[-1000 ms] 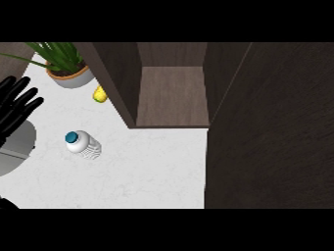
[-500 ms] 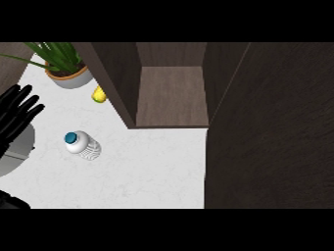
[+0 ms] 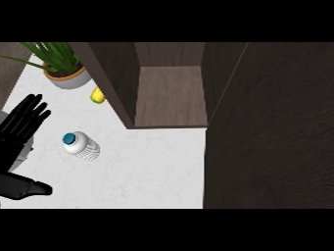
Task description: Pick up the bottled water, place it into the cabinet and close the cabinet
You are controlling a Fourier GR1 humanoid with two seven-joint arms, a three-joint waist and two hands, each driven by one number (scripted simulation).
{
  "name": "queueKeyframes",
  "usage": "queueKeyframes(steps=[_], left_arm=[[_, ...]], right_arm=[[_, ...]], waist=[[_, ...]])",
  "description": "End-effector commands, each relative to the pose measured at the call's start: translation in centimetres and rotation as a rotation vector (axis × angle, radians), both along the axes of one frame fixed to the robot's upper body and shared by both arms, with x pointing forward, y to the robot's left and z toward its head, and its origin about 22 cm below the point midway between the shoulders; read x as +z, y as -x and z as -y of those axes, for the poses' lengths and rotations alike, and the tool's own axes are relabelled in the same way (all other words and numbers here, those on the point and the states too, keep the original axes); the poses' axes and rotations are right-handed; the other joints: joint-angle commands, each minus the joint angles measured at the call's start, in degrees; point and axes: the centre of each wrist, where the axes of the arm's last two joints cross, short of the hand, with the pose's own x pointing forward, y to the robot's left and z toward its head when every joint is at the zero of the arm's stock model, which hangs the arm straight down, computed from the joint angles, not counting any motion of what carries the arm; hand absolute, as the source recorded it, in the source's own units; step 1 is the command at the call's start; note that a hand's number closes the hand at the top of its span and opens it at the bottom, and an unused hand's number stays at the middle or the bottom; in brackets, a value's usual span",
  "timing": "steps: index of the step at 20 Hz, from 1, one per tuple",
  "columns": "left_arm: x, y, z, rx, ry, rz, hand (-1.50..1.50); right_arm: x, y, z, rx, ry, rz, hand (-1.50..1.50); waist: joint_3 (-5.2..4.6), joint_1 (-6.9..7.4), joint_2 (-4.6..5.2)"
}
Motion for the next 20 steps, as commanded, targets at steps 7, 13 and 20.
queueKeyframes(steps=[7, 13, 20], left_arm=[[-6.2, -3.2, -1.1, 0.019, -0.019, -0.042, -1.5], [-11.9, -2.1, -2.5, 0.079, 0.015, -0.07, -1.5], [-15.5, -2.7, -2.9, 0.1, 0.021, -0.076, -1.5]], right_arm=[[3.7, 2.6, 0.0, 0.012, 0.024, 0.069, -1.5], [2.7, 3.4, 0.4, 0.002, 0.022, 0.056, -1.5], [2.7, 4.0, 0.1, 0.022, 0.004, 0.05, -1.5]], waist=[[-0.03, -0.19, 0.11], [-0.07, -0.56, 0.17], [-0.12, -0.86, 0.32]])
